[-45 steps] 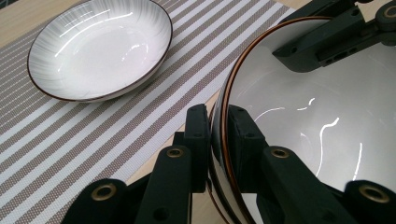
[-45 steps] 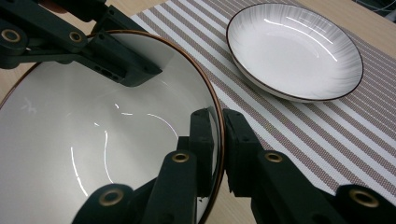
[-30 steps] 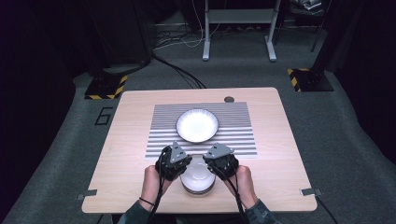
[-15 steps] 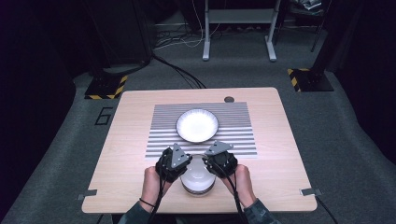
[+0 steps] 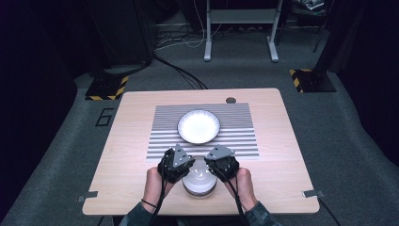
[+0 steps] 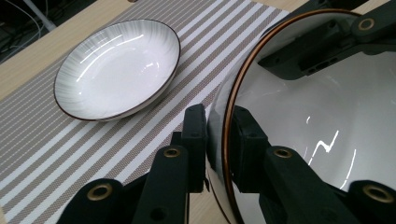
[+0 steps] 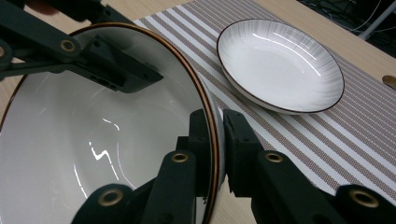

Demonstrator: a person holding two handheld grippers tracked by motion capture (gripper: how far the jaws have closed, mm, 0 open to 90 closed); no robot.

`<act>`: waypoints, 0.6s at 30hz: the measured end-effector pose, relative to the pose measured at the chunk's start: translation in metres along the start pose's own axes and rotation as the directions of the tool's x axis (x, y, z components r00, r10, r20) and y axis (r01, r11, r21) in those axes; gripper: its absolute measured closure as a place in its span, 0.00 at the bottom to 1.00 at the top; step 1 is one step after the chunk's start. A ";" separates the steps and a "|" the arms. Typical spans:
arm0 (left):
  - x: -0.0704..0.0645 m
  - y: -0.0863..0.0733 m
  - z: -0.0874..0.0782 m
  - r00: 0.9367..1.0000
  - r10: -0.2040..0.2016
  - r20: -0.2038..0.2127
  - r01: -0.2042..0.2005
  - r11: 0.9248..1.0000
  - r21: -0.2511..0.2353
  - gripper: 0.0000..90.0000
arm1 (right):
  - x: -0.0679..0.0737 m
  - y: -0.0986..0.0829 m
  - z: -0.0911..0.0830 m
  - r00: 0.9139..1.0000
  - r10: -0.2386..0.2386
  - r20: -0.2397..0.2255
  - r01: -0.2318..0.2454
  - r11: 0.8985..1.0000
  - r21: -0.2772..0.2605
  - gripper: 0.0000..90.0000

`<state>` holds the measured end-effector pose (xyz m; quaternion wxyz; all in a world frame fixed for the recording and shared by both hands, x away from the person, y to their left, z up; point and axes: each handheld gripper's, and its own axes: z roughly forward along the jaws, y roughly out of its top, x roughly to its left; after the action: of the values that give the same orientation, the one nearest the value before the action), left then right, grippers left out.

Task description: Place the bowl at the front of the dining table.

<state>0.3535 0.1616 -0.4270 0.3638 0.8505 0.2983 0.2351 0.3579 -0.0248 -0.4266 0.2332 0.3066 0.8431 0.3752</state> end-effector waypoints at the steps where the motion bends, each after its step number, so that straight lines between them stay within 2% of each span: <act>1: 0.000 0.000 0.000 1.000 0.004 -0.007 -0.004 1.000 0.000 0.90 | 0.000 0.000 0.000 1.000 -0.005 0.001 0.005 1.000 0.001 0.92; 8: 0.000 0.001 -0.011 1.000 0.011 -0.021 -0.012 0.999 -0.049 0.92 | 0.004 0.002 -0.007 1.000 -0.017 0.017 0.018 0.999 -0.042 0.92; 18: 0.001 0.009 -0.022 0.999 0.019 -0.048 -0.023 0.996 -0.082 0.92 | 0.004 0.013 -0.016 0.999 -0.033 0.036 0.035 0.997 -0.065 0.92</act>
<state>0.3440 0.1682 -0.4064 0.3889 0.8320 0.2881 0.2711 0.3496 -0.0226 -0.4079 0.2640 0.2910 0.8312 0.3933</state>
